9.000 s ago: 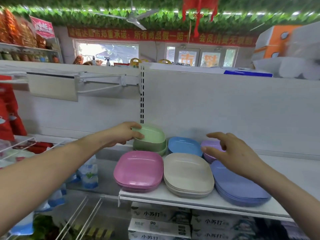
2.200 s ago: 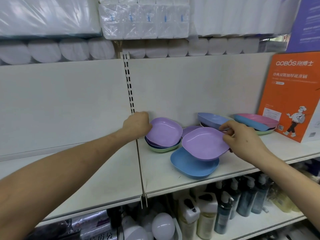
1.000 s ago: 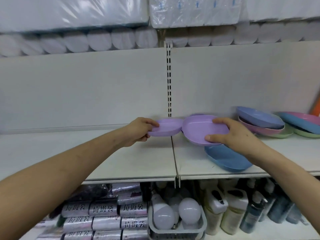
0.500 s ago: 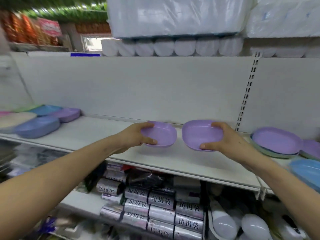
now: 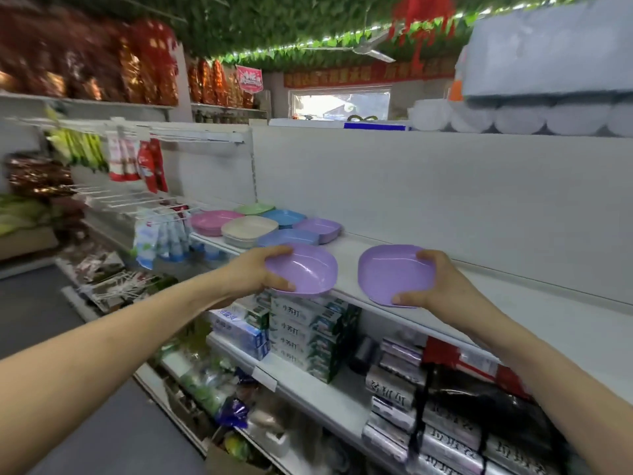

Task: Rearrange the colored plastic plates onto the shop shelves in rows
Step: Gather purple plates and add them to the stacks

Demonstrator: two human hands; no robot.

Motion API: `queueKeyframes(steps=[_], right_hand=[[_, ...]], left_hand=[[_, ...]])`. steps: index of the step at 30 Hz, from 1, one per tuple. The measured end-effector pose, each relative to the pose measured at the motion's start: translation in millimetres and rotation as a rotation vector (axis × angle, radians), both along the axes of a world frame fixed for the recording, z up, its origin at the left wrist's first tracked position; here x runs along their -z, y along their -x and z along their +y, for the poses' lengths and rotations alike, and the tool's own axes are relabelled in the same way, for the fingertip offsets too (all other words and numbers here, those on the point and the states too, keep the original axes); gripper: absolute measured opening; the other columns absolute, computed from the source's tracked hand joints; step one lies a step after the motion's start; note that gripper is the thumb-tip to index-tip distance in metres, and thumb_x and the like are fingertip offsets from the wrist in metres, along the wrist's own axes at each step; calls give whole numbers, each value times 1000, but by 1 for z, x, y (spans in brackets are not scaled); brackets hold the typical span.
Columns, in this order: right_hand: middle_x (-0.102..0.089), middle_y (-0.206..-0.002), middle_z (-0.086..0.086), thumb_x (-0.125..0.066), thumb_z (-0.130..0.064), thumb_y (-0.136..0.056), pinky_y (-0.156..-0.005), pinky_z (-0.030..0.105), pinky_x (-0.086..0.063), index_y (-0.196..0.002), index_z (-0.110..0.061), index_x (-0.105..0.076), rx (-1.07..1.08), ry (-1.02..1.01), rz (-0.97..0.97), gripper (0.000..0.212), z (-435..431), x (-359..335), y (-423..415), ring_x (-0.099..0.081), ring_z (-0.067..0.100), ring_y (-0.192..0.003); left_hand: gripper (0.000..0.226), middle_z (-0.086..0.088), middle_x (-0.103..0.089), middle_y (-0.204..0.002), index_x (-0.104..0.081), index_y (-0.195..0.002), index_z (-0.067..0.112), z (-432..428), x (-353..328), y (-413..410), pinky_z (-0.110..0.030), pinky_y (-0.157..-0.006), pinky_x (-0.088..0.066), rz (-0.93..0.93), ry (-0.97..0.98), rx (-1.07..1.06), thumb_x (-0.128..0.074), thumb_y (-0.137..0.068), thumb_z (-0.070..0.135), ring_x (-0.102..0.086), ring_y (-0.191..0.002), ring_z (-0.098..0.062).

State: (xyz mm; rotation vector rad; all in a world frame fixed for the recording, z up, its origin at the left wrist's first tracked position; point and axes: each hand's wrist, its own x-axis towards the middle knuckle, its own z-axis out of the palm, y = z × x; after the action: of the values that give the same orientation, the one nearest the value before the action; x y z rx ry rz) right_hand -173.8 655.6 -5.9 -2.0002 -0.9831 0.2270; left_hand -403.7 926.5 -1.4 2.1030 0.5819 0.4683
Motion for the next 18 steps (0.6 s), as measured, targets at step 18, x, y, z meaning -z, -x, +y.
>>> queueKeyframes(steps=[18], right_hand=[[-48,-141,-7,-93,-40,-69,-101,39,-47,-148,-29,-40,-87,-107,4,96,270,-20,16,-51,19,-125]], left_hand=[[71,9,-48,-137,-59,-141,36,236,-17,73,-30,-67,-48,-8,26,-168,-88,-79,21,-54,-85,-23]])
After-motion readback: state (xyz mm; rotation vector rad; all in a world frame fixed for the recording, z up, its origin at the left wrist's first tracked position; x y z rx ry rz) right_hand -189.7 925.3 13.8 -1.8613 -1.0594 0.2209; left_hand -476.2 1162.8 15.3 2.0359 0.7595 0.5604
